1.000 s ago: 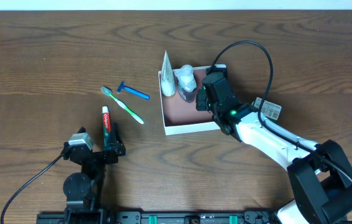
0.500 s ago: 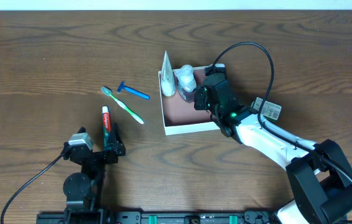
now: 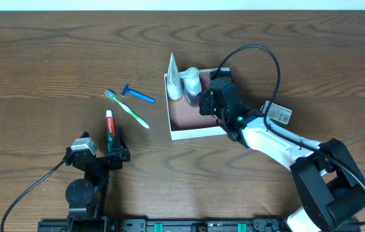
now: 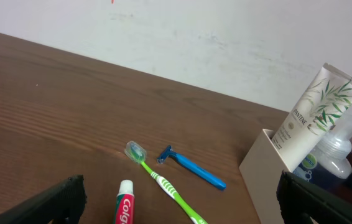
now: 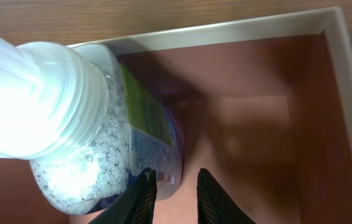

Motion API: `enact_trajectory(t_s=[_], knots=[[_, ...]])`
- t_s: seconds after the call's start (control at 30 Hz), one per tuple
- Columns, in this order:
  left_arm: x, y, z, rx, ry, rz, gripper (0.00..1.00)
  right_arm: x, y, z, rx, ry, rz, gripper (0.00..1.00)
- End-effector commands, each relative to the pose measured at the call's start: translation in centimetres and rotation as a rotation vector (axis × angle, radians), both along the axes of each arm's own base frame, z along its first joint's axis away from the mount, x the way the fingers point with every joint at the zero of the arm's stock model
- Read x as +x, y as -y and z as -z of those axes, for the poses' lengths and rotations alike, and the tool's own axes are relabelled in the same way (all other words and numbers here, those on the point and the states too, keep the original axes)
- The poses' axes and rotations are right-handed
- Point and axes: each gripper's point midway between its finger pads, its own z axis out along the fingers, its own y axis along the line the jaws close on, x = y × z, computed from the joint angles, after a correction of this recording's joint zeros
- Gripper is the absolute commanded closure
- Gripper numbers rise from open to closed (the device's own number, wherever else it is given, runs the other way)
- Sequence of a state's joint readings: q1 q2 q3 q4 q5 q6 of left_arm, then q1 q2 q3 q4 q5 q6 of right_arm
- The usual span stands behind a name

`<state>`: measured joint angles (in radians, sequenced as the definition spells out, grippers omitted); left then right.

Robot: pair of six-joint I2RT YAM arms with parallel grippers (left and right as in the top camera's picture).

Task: Pack container
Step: 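Lower the bottle into the box and adjust it next to the tube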

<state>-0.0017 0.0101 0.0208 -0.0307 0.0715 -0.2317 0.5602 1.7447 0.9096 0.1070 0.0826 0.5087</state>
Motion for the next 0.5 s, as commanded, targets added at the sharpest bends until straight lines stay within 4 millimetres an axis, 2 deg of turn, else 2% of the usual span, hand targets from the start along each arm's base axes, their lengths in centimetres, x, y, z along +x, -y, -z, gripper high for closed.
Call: enact_trajectory(t_s=[0.0,0.47], knots=[[-0.08,0.07,1.56,0.012,-0.047,0.007,0.02,-0.46,-0.63,0.45,0.013,-0.015,-0.016,0.76],[-0.08,0.07,1.56,0.012,-0.047,0.007,0.02,-0.59,-0.95,0.40,0.017,-0.014,-0.025,0.76]])
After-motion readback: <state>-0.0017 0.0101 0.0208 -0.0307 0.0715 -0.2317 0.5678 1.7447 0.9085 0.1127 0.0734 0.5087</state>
